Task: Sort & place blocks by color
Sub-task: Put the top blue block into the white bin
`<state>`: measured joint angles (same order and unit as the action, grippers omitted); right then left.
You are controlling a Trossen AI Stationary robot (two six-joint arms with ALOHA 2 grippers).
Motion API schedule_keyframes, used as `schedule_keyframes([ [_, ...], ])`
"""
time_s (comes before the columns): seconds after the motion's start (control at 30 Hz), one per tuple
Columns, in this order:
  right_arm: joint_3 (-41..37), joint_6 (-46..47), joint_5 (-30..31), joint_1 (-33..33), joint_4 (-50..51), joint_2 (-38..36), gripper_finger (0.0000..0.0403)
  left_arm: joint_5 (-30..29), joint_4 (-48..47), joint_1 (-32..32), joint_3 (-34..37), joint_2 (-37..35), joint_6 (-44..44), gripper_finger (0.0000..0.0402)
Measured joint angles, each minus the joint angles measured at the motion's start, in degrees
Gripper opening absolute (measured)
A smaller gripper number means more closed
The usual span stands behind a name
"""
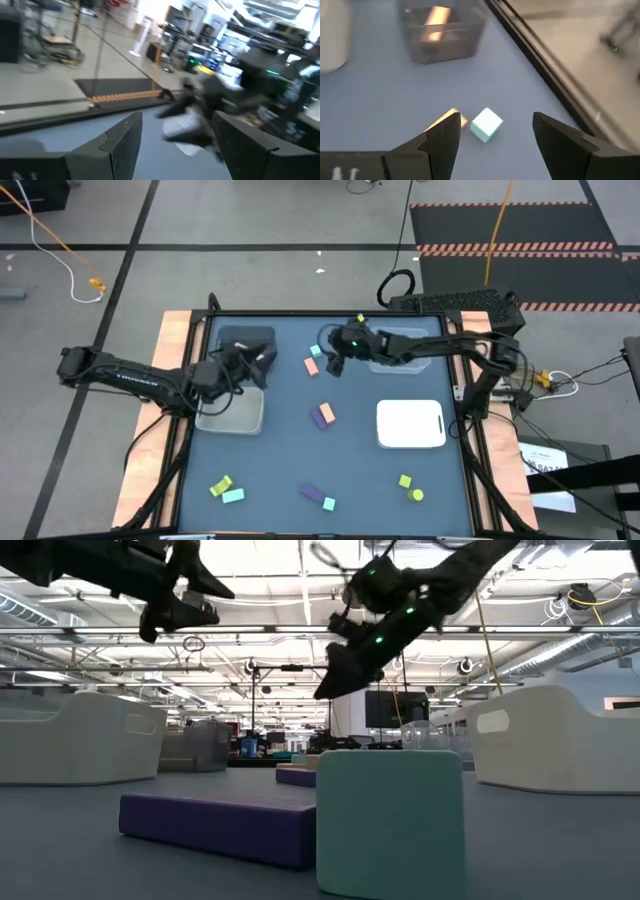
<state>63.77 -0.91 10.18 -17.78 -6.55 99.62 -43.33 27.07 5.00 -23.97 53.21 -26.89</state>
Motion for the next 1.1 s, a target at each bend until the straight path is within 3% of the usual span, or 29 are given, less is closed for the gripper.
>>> schedule_keyframes([
  [0.4, 8.2, 22.2, 0.0, -1.8, 0.8, 12.9, 0.024, -0.1, 0.1, 5.7, 0.0, 0.0, -0.4, 0.0244],
  [0.67, 10.9, 26.5, 0.0, -1.7, 0.7, 17.4, 0.024, -0.2, 0.0, 5.7, 0.0, 0.0, -0.4, 0.0244],
  [1.1, 11.0, 27.8, 0.3, -1.7, -0.2, 18.5, 0.024, -0.2, -0.1, 5.7, 0.0, 0.0, 0.2, 0.0244],
])
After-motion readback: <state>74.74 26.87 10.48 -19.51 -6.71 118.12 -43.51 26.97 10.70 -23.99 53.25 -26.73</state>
